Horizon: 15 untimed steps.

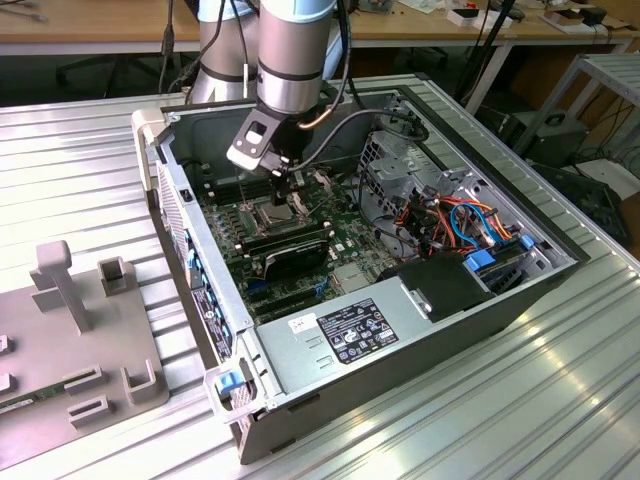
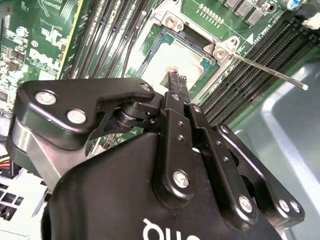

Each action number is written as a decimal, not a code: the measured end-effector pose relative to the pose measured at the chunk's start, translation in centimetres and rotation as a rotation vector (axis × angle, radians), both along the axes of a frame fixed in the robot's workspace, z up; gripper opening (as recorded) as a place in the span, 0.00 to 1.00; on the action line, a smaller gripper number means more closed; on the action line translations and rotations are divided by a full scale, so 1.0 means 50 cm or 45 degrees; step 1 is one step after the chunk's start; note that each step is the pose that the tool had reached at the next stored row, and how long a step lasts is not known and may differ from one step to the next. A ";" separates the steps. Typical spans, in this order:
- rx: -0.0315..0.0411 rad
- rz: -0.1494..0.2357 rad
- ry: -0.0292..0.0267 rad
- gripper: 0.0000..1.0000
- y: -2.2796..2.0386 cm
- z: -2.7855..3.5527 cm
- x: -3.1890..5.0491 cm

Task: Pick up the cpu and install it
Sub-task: 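Place the cpu into insertion slot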

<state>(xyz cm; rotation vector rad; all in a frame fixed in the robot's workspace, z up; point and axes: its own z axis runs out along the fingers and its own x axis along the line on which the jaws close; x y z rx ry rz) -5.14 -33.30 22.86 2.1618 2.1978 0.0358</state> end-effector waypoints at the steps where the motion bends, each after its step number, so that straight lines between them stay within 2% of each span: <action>1: -0.0002 0.000 0.0000 0.11 0.0000 0.004 0.000; 9: -0.0009 0.000 0.0000 0.11 0.0000 0.035 0.000; 12: -0.0011 0.000 0.0000 0.11 0.0000 0.035 0.000; 15: -0.0018 0.000 -0.0001 0.11 0.0000 0.044 0.000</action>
